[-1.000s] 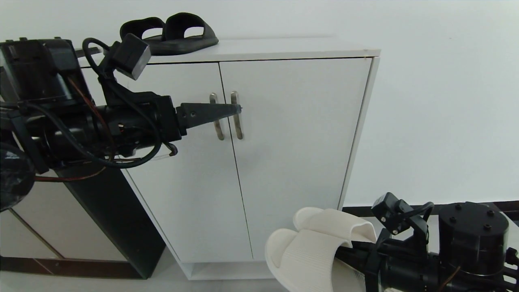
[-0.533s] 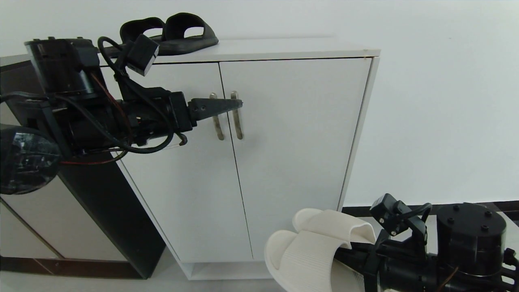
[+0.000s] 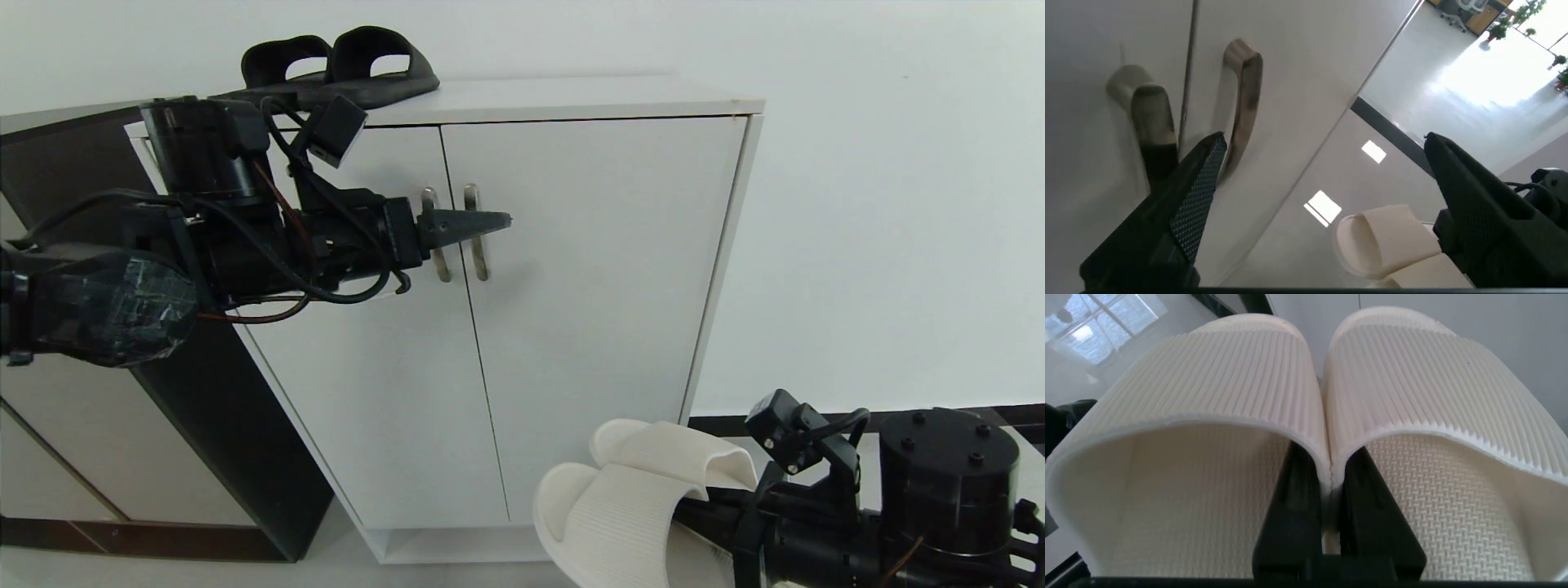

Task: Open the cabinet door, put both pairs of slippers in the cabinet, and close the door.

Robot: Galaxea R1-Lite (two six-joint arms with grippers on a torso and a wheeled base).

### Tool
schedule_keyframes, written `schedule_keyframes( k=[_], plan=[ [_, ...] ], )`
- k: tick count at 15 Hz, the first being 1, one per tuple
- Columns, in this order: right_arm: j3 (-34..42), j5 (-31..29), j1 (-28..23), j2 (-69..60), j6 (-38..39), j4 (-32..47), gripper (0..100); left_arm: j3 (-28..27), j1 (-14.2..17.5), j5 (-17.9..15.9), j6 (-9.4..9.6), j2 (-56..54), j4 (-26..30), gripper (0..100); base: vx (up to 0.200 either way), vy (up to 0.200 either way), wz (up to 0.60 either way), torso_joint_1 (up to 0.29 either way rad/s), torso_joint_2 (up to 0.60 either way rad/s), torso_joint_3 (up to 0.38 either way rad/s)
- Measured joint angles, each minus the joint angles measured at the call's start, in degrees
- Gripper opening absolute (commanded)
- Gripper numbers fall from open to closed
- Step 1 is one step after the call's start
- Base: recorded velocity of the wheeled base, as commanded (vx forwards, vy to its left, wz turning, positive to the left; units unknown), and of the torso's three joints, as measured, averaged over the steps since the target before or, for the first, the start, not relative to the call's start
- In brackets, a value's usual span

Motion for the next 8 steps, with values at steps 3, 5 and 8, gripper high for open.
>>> schedule_keyframes(
  k=[3,5,8],
  plan=[
    [0.00,-0.02,0.00,0.00,-0.01,0.00,0,-1.54,-0.04,-0.05,0.00,1.80,-0.13,100,0.000,0.000,0.00,0.000,0.00,0.000],
    [0.00,0.00,0.00,0.00,-0.01,0.00,0,-2.10,-0.04,0.00,0.00,2.71,-0.22,100,0.000,0.000,0.00,0.000,0.00,0.000],
    [0.00,0.00,0.00,0.00,0.00,0.00,0,-2.41,0.02,0.24,0.11,3.73,-0.63,0,0.000,0.000,0.00,0.000,0.00,0.000]
  ],
)
